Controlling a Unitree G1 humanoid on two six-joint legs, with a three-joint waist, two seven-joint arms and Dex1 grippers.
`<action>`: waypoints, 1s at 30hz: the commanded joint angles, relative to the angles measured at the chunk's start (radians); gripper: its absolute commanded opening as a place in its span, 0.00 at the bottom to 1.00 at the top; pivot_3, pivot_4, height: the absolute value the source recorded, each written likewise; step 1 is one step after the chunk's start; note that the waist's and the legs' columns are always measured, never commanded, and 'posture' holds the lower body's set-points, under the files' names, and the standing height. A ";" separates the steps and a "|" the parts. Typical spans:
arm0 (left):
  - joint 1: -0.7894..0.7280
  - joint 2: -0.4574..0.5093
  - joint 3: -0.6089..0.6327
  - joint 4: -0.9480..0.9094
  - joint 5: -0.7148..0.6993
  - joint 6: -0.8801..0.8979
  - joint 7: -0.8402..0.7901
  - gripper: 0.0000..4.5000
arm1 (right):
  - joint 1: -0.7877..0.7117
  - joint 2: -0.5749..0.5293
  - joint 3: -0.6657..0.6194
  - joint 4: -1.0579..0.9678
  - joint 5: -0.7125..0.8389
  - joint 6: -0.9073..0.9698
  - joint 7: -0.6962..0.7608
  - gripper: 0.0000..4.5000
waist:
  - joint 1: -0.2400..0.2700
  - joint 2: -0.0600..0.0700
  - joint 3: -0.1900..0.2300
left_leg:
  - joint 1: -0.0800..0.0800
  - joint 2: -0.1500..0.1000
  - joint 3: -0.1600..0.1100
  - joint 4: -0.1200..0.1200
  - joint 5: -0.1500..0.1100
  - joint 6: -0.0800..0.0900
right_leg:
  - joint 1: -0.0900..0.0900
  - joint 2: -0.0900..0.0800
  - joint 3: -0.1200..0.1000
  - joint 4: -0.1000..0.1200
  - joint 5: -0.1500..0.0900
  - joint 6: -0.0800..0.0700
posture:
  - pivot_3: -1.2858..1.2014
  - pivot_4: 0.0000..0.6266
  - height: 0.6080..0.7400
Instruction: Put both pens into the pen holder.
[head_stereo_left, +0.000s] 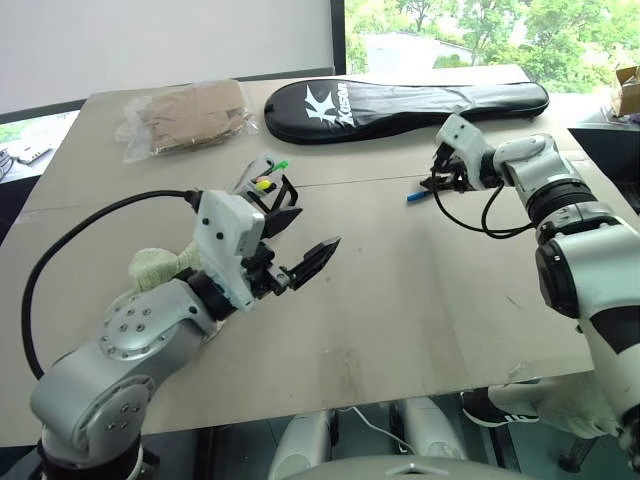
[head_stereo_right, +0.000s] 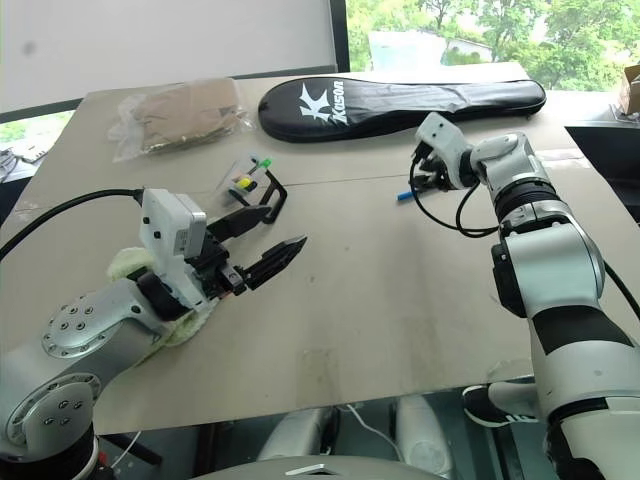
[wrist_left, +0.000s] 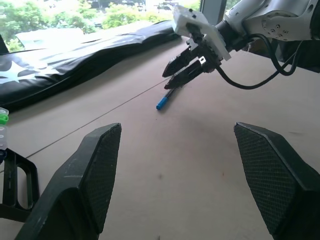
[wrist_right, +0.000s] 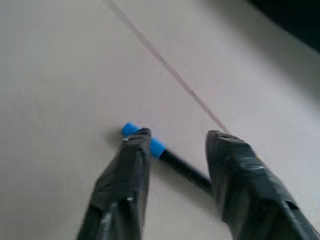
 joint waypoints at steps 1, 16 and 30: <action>-0.025 0.018 -0.004 -0.006 -0.018 -0.010 0.020 0.83 | -0.020 0.019 -0.111 -0.025 0.083 0.107 -0.136 0.70 | -0.001 0.000 0.000 | 0.000 0.000 0.000 0.000 0.000 0.000 | 0.000 0.000 0.000 0.000 0.000 0.000 | 0.52 0.24 1.00; 0.084 0.048 0.001 -0.016 0.018 -0.085 0.002 0.83 | 0.058 0.099 -0.130 -0.015 0.005 0.231 -0.461 0.70 | -0.004 0.000 0.000 | 0.001 0.001 0.004 -0.001 0.000 0.000 | 0.000 0.001 0.004 0.001 0.000 0.000 | 0.52 0.24 1.00; 0.073 0.042 -0.093 0.049 0.102 -0.165 -0.054 0.83 | 0.050 0.059 -0.215 -0.039 0.071 0.269 -0.513 0.70 | -0.001 0.001 -0.001 | 0.002 0.001 0.004 -0.001 0.000 0.000 | 0.000 0.002 0.004 0.001 0.000 0.000 | 0.52 0.24 1.00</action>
